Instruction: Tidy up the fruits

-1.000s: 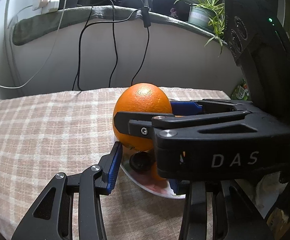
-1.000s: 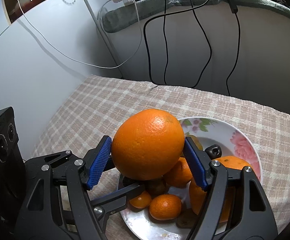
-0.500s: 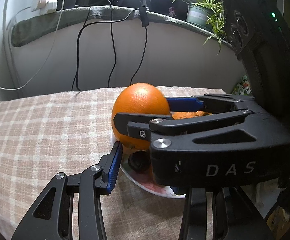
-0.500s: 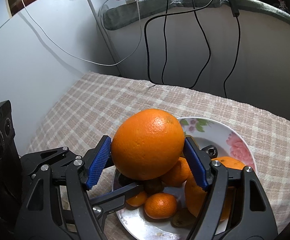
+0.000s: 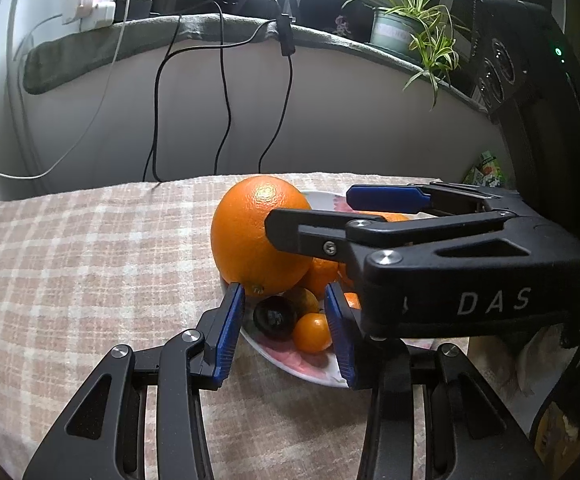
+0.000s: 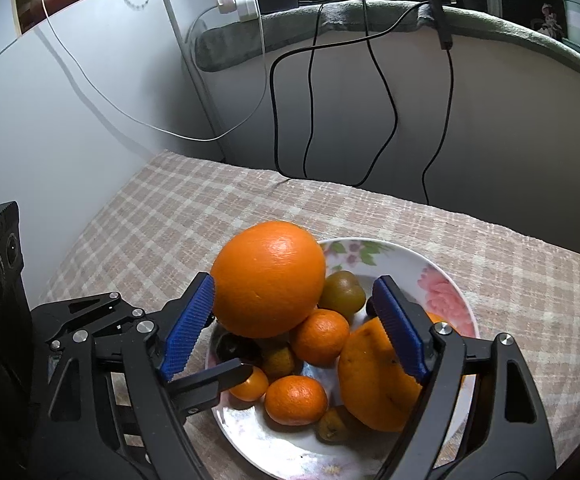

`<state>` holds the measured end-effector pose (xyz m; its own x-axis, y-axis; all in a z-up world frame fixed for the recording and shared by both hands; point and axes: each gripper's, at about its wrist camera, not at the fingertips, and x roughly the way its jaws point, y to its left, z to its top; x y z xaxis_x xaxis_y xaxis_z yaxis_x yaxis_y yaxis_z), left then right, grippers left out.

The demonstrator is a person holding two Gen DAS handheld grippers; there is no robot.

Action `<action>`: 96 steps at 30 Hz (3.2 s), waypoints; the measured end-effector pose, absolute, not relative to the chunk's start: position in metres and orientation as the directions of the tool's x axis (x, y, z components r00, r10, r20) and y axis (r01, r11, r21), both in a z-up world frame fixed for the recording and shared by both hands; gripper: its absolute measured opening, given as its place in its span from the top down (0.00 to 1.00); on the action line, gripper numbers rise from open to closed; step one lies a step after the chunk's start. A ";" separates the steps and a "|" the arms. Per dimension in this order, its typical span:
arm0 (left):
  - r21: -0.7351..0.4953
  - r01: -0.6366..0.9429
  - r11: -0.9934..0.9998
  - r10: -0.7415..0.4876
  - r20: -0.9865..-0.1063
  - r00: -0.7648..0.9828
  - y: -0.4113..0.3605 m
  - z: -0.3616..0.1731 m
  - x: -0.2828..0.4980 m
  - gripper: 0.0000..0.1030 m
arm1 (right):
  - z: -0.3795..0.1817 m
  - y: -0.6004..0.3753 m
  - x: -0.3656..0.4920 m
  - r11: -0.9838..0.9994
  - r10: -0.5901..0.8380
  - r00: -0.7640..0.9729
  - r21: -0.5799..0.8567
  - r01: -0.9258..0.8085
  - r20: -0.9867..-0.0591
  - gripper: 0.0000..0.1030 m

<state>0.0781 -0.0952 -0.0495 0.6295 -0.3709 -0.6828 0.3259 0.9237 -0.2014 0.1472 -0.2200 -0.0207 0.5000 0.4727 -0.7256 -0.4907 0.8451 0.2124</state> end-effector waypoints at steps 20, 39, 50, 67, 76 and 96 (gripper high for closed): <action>-0.190 0.310 0.932 -0.353 -0.680 0.643 -0.081 -0.046 0.061 0.53 | -0.005 -0.239 0.124 0.892 0.410 0.588 0.173 -0.417 -0.697 0.12; -0.164 0.289 0.943 -0.320 -0.680 0.659 -0.076 -0.041 0.060 0.48 | -0.001 -0.253 0.111 0.949 0.281 0.650 0.102 -0.299 -0.706 0.07; -0.152 0.265 0.952 -0.296 -0.678 0.673 -0.075 -0.036 0.059 0.34 | 0.001 -0.255 0.104 0.957 0.249 0.673 0.070 -0.282 -0.697 0.07; -0.106 0.219 0.970 -0.232 -0.679 0.696 -0.072 -0.031 0.053 0.30 | 0.003 -0.271 0.080 0.975 0.184 0.716 0.036 -0.217 -0.674 0.01; -0.092 0.211 0.973 -0.218 -0.672 0.708 -0.072 -0.027 0.049 0.27 | -0.001 -0.283 0.070 0.985 0.157 0.725 0.048 -0.169 -0.670 0.01; -0.074 0.199 0.977 -0.198 -0.656 0.728 -0.069 -0.027 0.047 0.23 | -0.009 -0.276 0.066 0.983 0.158 0.710 0.046 -0.175 -0.686 0.00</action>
